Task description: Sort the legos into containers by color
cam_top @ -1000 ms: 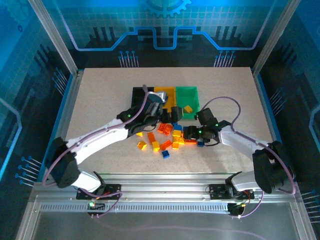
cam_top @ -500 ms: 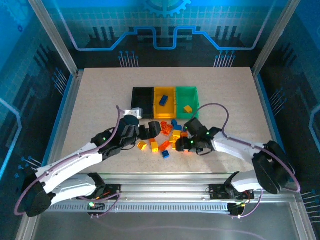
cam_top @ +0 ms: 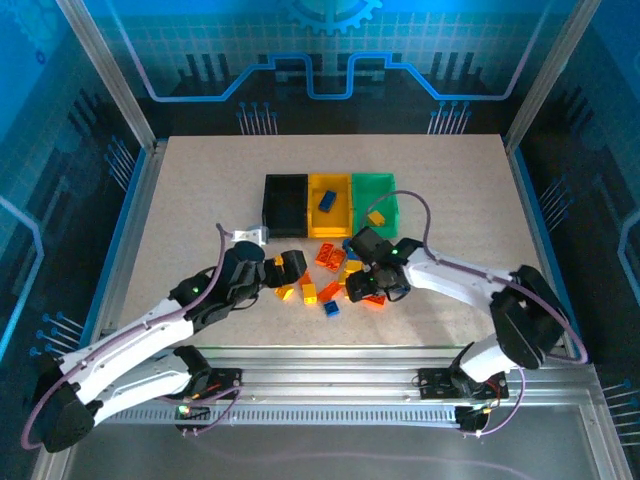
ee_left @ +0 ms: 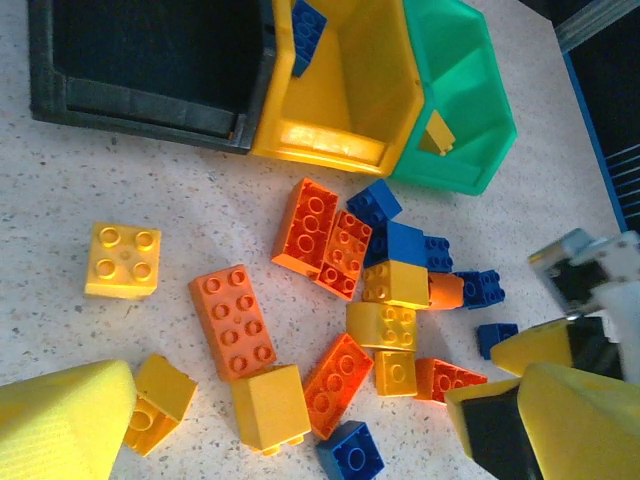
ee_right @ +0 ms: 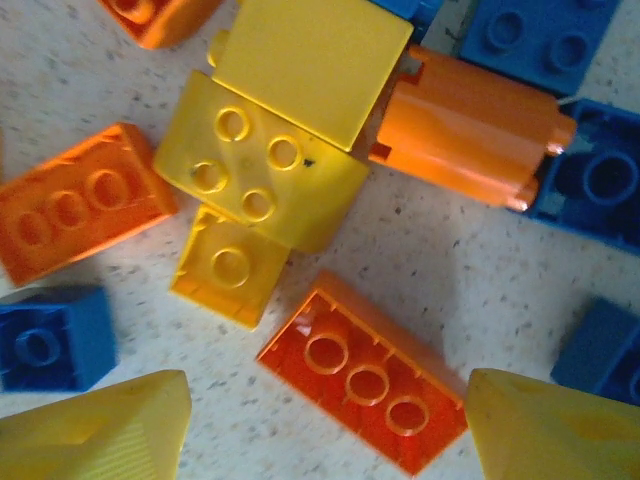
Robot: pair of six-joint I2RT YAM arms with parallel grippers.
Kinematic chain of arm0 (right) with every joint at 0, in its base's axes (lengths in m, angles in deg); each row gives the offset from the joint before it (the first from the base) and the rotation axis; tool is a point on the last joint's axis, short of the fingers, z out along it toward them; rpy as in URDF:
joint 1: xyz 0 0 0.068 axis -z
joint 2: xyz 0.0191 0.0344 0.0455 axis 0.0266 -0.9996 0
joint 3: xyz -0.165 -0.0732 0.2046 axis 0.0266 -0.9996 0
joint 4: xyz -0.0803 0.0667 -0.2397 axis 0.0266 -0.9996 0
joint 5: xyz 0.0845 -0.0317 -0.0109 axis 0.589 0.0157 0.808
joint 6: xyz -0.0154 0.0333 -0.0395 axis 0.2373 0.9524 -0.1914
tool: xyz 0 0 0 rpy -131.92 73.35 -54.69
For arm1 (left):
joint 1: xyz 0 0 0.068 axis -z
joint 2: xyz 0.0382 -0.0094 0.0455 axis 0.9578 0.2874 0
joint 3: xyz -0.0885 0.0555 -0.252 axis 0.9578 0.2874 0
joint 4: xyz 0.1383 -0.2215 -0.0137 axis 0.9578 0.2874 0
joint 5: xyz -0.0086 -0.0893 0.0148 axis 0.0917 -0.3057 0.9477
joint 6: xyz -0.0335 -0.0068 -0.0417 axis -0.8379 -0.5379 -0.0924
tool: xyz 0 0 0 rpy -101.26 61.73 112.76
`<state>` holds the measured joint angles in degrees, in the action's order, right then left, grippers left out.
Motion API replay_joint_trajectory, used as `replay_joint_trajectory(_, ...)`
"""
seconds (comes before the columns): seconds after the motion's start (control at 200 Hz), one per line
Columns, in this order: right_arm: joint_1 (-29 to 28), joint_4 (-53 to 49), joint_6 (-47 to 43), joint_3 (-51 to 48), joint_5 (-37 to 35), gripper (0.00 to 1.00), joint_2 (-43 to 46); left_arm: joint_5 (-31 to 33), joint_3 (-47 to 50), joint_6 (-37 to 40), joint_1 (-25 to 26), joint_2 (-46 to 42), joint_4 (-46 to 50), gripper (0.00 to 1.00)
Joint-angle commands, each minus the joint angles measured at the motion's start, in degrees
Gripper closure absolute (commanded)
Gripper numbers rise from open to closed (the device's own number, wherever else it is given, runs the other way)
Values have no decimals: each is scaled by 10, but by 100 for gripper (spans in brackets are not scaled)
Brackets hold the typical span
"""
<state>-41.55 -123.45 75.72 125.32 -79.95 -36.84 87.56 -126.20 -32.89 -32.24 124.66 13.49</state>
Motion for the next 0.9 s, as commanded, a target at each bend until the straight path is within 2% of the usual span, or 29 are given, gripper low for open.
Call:
replay_joint_trajectory(0.0, 3, -10, -77, 28, -50, 24, -31, 19, 15, -15, -10, -22, 21, 1)
replay_joint_trajectory(0.2, 0, -24, -95, 41, -37, 24, -73, 14, 36, -23, -21, -40, 22, 1)
replay_joint_trajectory(0.42, -23, -19, -80, 14, -10, 30, -97, 14, 38, -25, -26, -35, 21, 1)
replay_joint_trajectory(0.56, -39, -19, -63, 5, -16, 38, -103, 14, 35, -23, -28, -33, 22, 1)
replay_joint_trajectory(0.7, -45, -17, -50, -4, -26, 54, -85, 12, 34, -25, -30, -33, 24, 1)
replay_joint_trajectory(0.785, -46, -13, -43, -9, -28, 66, -62, 11, 34, -26, -30, -32, 25, 1)
replay_joint_trajectory(0.895, -48, -16, -40, -4, -19, 72, -10, 17, 35, -30, -31, -33, 38, 1)
